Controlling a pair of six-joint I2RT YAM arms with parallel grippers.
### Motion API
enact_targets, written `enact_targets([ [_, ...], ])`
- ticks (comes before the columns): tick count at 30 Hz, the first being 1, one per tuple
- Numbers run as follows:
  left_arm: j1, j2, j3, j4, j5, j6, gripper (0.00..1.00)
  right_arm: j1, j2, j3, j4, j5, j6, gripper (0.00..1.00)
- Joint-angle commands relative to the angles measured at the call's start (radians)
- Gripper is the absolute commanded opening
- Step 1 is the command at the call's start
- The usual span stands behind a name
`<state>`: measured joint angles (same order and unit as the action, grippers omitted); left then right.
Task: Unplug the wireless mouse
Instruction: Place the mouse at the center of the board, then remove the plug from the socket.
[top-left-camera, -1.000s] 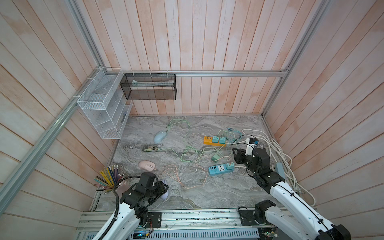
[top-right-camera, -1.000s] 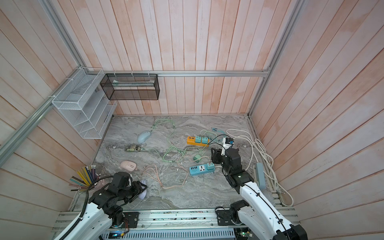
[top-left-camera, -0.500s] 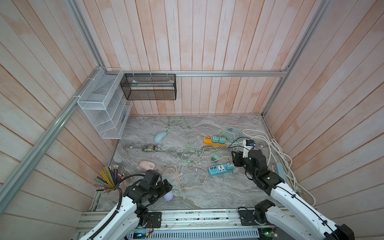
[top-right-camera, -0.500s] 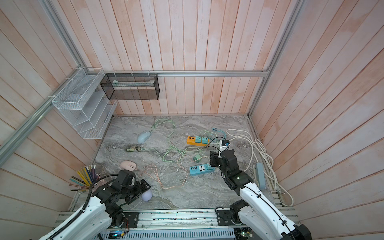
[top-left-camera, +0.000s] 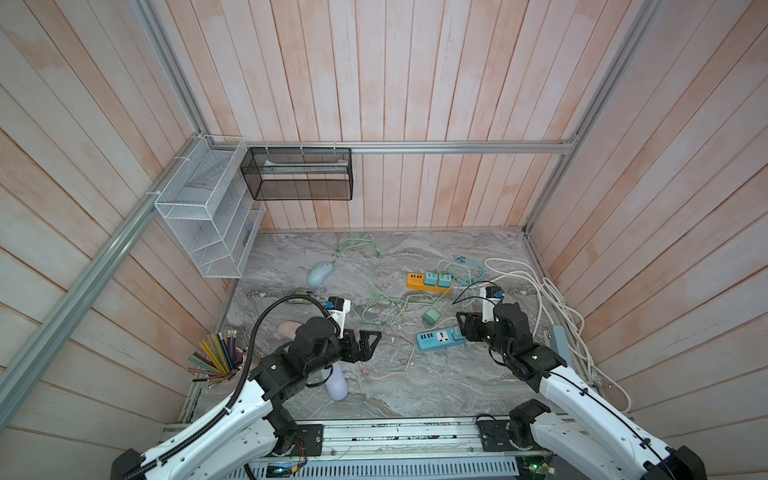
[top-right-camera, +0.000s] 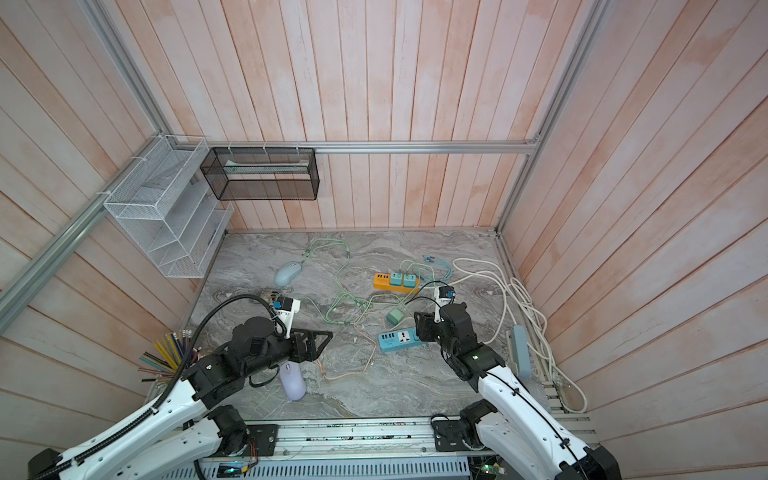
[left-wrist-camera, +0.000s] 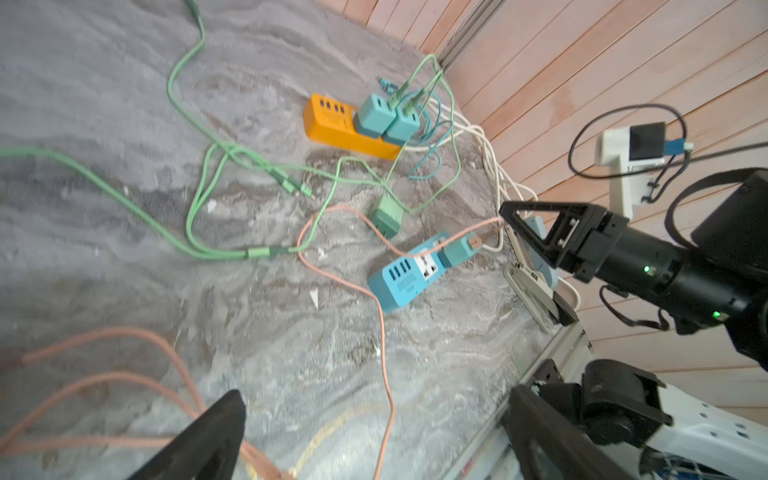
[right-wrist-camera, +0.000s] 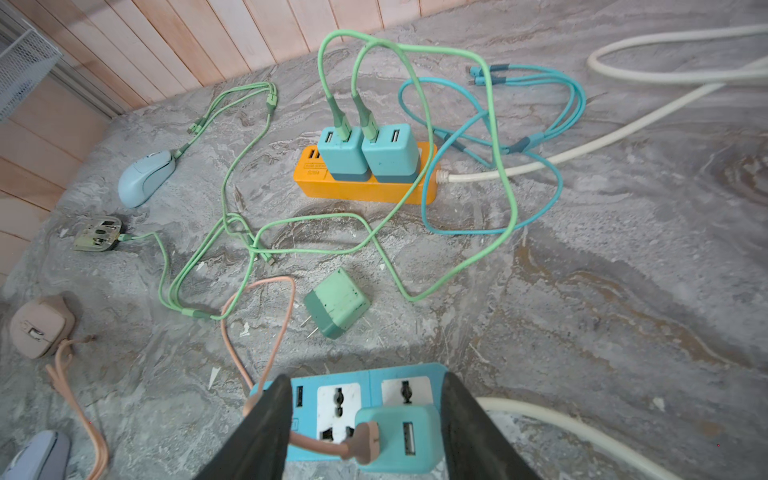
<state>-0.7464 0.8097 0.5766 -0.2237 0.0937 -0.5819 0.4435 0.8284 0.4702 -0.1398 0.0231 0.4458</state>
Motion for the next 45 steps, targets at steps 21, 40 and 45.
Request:
enact_targets([
  [21,-0.327,0.645,0.136,0.598,0.002,0.69,0.86,0.04,-0.295,-0.225,-0.007,-0.114,0.124,0.64],
  [40,-0.218,0.8,0.093,0.732,0.105,0.898,0.95,0.075,-0.284,-0.206,-0.088,-0.019,0.189,0.65],
  [45,-0.163,0.866,0.162,0.64,0.186,0.943,0.97,0.132,-0.165,-0.184,-0.077,0.095,0.196,0.7],
])
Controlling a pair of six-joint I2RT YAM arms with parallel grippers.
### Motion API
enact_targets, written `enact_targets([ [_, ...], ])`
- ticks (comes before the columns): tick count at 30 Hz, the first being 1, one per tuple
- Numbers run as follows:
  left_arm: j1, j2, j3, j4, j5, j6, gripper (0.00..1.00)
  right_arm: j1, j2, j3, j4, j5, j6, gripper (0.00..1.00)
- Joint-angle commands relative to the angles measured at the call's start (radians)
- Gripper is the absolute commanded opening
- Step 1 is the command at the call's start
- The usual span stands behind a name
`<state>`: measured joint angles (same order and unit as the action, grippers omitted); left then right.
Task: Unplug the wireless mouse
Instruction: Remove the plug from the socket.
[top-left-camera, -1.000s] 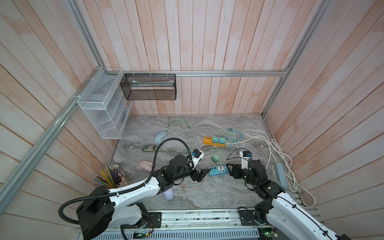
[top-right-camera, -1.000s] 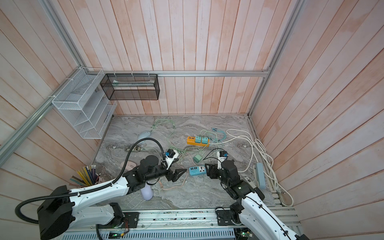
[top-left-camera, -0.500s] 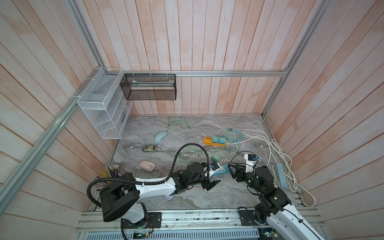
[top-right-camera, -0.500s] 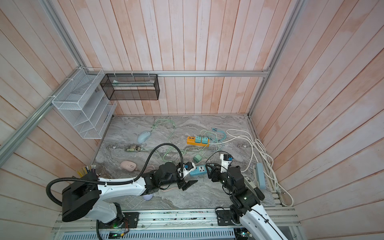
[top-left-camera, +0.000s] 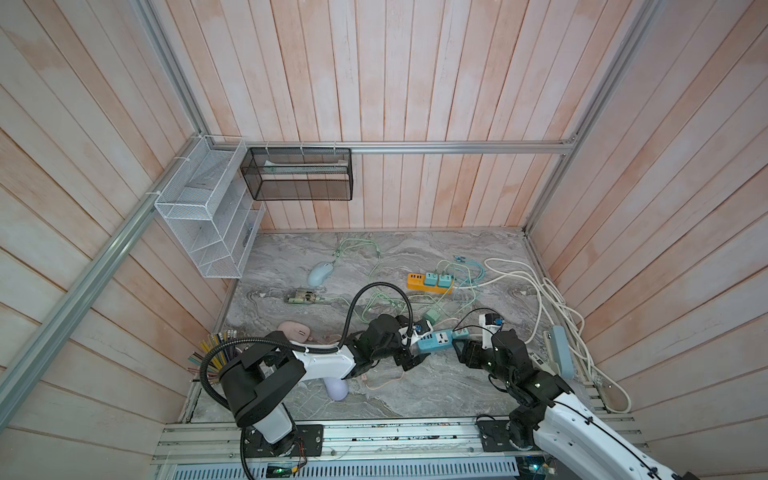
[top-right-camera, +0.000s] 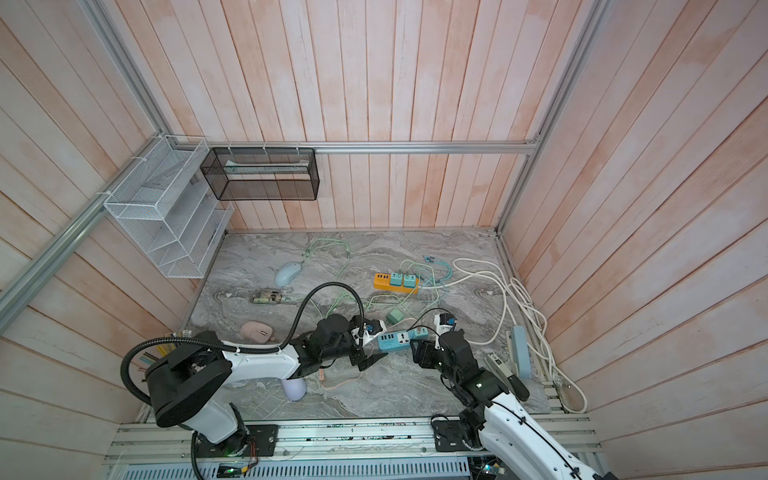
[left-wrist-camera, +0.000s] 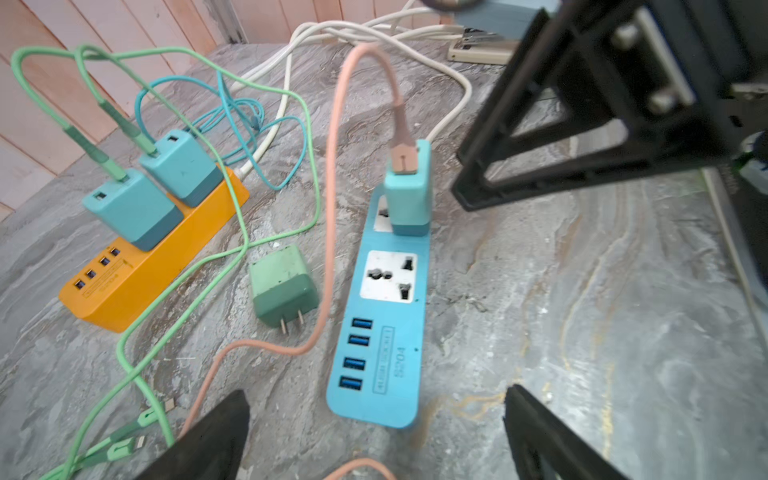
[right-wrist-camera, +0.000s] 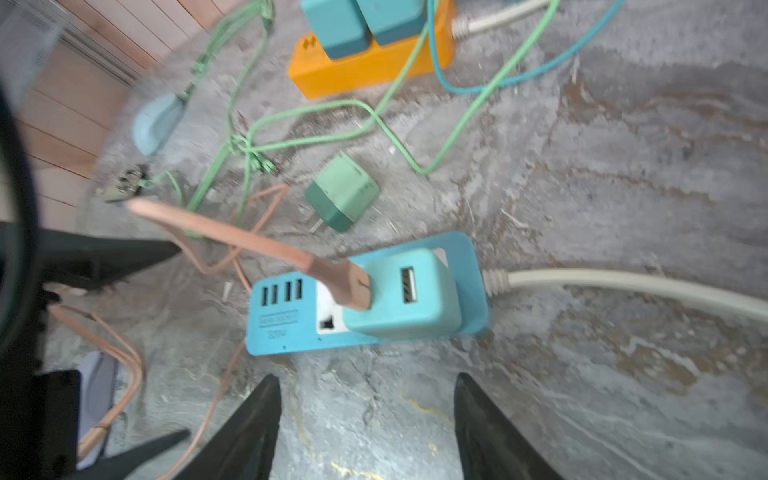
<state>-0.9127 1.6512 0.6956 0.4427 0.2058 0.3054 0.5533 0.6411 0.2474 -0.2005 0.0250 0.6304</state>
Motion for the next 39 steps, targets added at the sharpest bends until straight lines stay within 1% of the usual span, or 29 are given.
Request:
enact_targets([
  [1,0.005,0.04,0.053,-0.036,0.088,0.07,0.97,0.024,0.034,0.041,-0.009,0.102,0.011,0.71],
  [6,0.009,0.12,0.114,-0.069,0.115,0.09,0.96,0.024,0.07,0.042,0.039,0.129,-0.002,0.72],
  [12,0.013,0.18,0.166,-0.094,0.132,0.088,0.91,0.021,0.138,0.073,0.08,0.156,-0.047,0.69],
  [18,0.022,0.196,0.169,-0.115,0.12,0.072,0.87,-0.022,0.169,0.082,0.124,0.108,-0.081,0.67],
  [22,0.027,0.204,0.156,-0.109,0.089,0.054,0.87,-0.035,0.187,0.088,0.136,0.092,-0.094,0.67],
  [28,0.05,0.167,0.089,-0.037,0.029,-0.006,0.94,-0.038,0.186,0.086,0.136,0.083,-0.095,0.66],
  [32,0.064,0.169,0.117,-0.099,0.002,-0.025,0.96,-0.038,0.184,0.082,0.134,0.079,-0.095,0.66],
  [35,0.071,0.163,0.107,-0.096,0.058,-0.003,0.94,-0.04,0.177,0.081,0.133,0.079,-0.095,0.66],
  [39,0.071,0.176,0.127,-0.115,0.101,0.015,0.92,-0.047,0.176,0.081,0.134,0.077,-0.1,0.66],
])
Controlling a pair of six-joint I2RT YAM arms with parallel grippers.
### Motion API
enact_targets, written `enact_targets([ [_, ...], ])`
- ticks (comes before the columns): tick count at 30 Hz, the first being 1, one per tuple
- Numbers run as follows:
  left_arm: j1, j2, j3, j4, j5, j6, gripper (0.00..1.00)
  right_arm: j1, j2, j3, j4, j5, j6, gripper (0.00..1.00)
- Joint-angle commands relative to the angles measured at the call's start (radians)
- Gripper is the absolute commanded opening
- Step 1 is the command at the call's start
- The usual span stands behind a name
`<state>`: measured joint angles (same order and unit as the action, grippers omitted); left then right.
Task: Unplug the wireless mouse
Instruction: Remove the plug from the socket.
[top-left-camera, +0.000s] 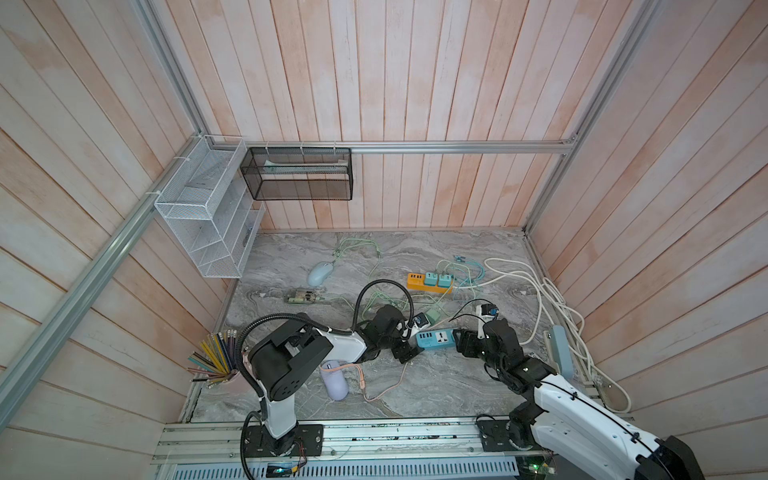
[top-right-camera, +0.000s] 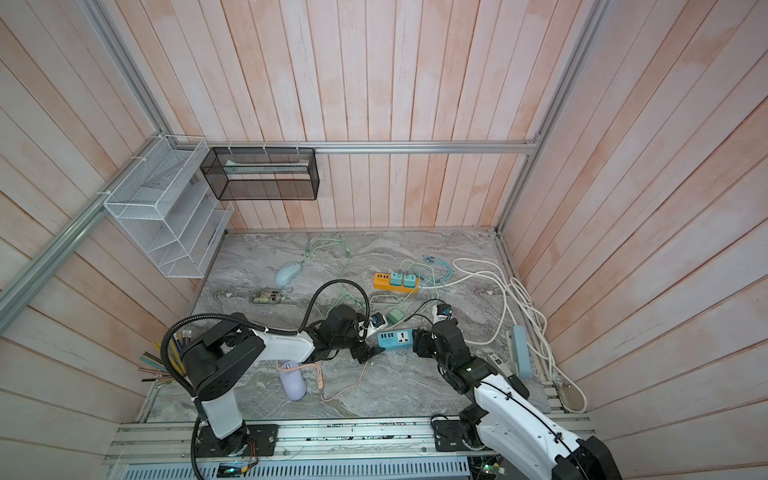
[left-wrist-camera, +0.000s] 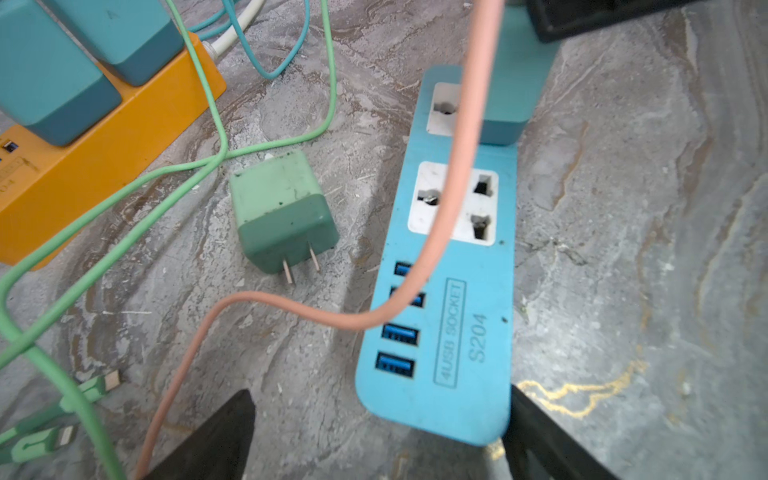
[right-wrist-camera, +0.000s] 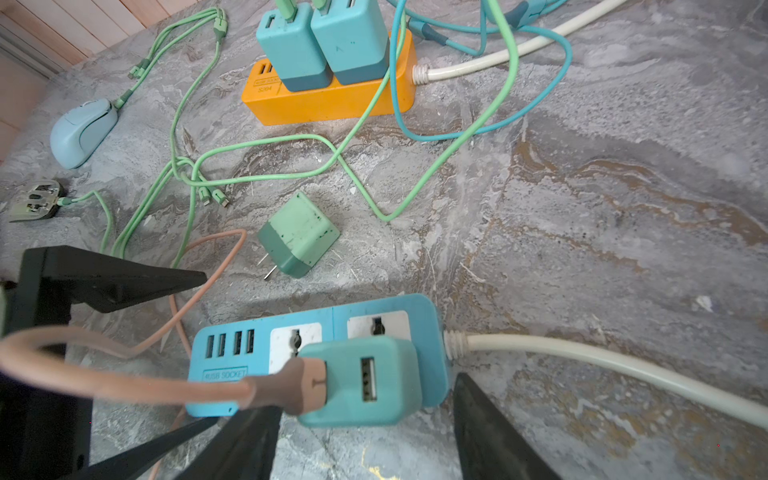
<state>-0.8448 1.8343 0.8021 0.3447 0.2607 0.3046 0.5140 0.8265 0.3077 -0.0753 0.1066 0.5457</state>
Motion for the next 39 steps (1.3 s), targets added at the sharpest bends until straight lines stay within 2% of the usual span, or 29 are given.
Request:
enact_targets([
  [1,0.003,-0.002,0.024,-0.014,0.064,0.02,0.91,-0.009,-0.006,0.019,0.012,-0.006,-0.016,0.66],
  [10,-0.019,0.047,0.064,0.039,0.133,0.044,0.91,-0.027,0.04,0.015,0.051,-0.04,-0.021,0.66],
  [15,-0.018,0.072,0.074,0.046,0.135,0.045,0.87,-0.03,0.045,0.021,0.049,-0.04,-0.025,0.66],
  [19,-0.018,0.07,0.063,0.056,0.147,0.049,0.76,-0.035,0.05,0.024,0.051,-0.043,-0.028,0.66],
  [23,-0.018,0.065,0.05,0.068,0.147,0.048,0.74,-0.037,0.069,0.033,0.06,-0.045,-0.029,0.66],
  [26,-0.019,0.064,0.045,0.07,0.147,0.047,0.66,-0.039,0.086,0.046,0.068,-0.045,-0.03,0.66],
  [33,-0.019,0.061,0.037,0.076,0.146,0.045,0.54,-0.042,0.142,0.072,0.096,-0.051,-0.051,0.65],
  [39,-0.02,0.068,0.037,0.076,0.142,0.045,0.52,-0.043,0.208,0.08,0.133,-0.057,-0.066,0.63],
])
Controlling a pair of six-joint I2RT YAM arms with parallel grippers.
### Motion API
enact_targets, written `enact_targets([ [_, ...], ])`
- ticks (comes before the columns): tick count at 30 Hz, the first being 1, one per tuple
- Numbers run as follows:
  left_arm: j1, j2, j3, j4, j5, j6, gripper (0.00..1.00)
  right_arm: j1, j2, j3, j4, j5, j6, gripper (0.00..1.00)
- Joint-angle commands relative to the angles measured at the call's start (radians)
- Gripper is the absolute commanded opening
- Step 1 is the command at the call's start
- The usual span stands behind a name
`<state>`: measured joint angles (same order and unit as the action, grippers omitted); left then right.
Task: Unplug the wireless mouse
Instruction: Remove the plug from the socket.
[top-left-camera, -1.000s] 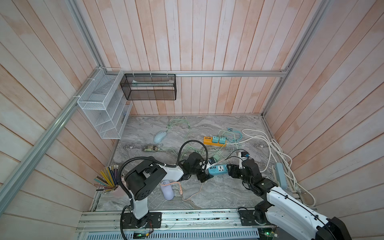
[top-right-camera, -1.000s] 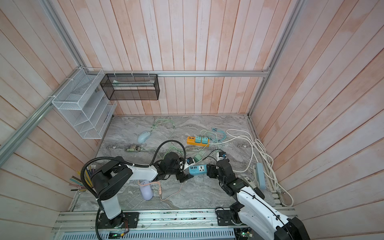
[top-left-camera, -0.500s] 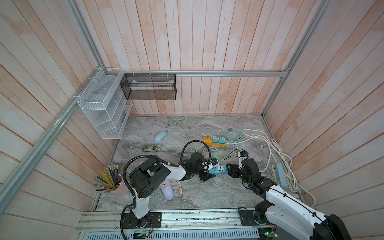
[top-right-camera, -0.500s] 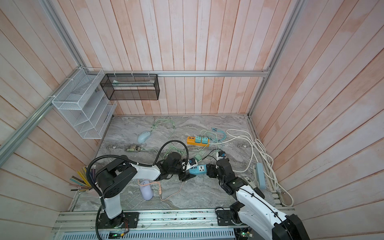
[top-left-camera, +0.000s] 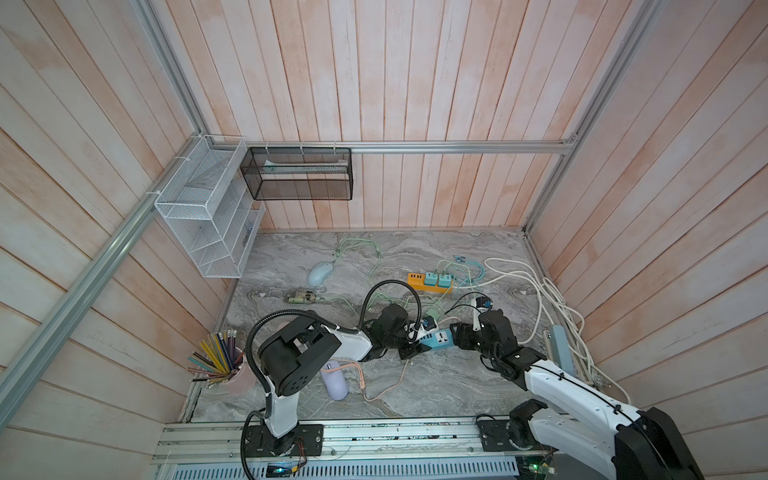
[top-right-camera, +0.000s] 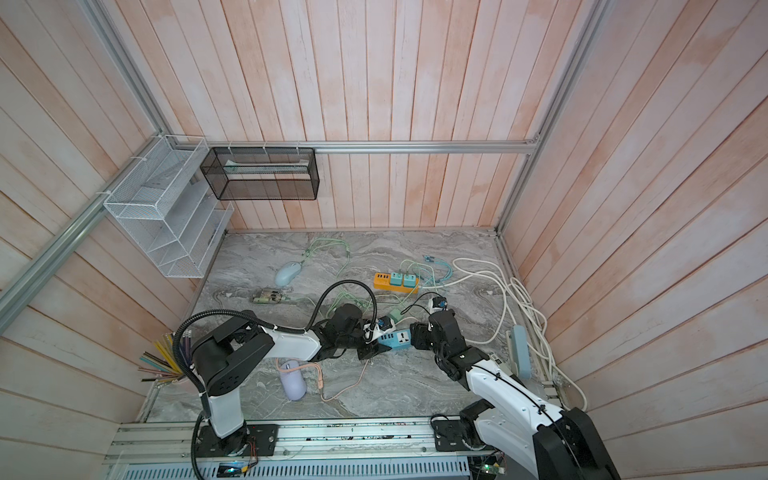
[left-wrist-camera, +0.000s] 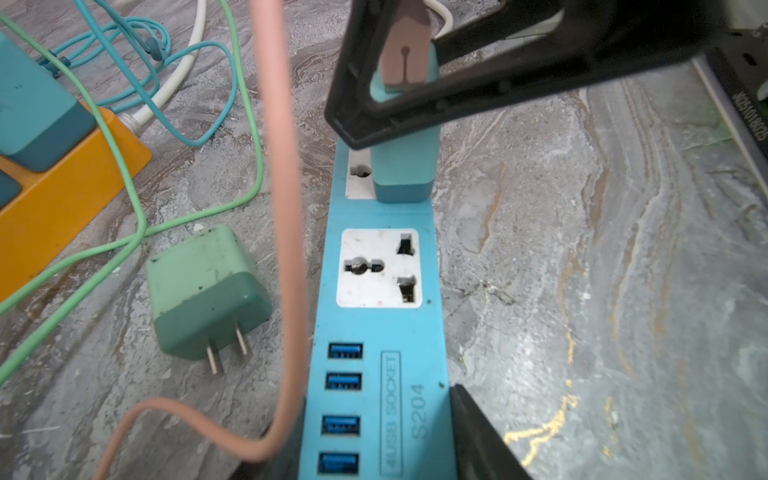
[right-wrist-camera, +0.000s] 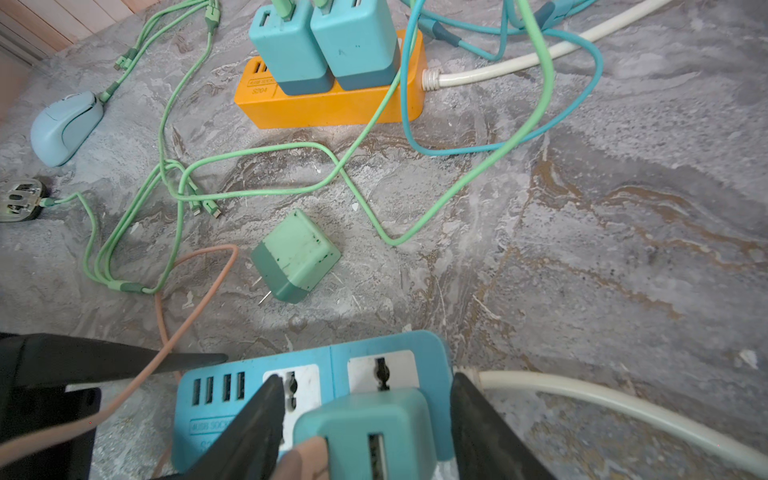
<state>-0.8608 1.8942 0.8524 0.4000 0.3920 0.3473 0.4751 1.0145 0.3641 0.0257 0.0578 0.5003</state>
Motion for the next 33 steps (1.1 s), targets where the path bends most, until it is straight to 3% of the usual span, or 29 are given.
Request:
enact_targets([
  [1,-0.004,0.009,-0.013,0.021,0.009,0.002,0.52,-0.005,0.029,0.024,0.035,-0.005,-0.025,0.63],
  [8,-0.018,0.025,-0.01,0.018,-0.002,0.015,0.52,-0.004,0.099,0.028,0.057,0.011,-0.059,0.6],
  [19,-0.023,0.067,0.042,-0.03,-0.036,0.009,0.45,-0.003,0.08,0.052,0.015,0.026,-0.068,0.2],
  [29,-0.027,0.099,0.086,-0.067,-0.081,-0.005,0.44,0.002,-0.006,0.095,-0.056,0.062,-0.08,0.17],
  [33,-0.036,0.109,0.096,-0.079,-0.092,-0.002,0.45,0.03,-0.006,0.111,-0.078,0.138,-0.089,0.13],
])
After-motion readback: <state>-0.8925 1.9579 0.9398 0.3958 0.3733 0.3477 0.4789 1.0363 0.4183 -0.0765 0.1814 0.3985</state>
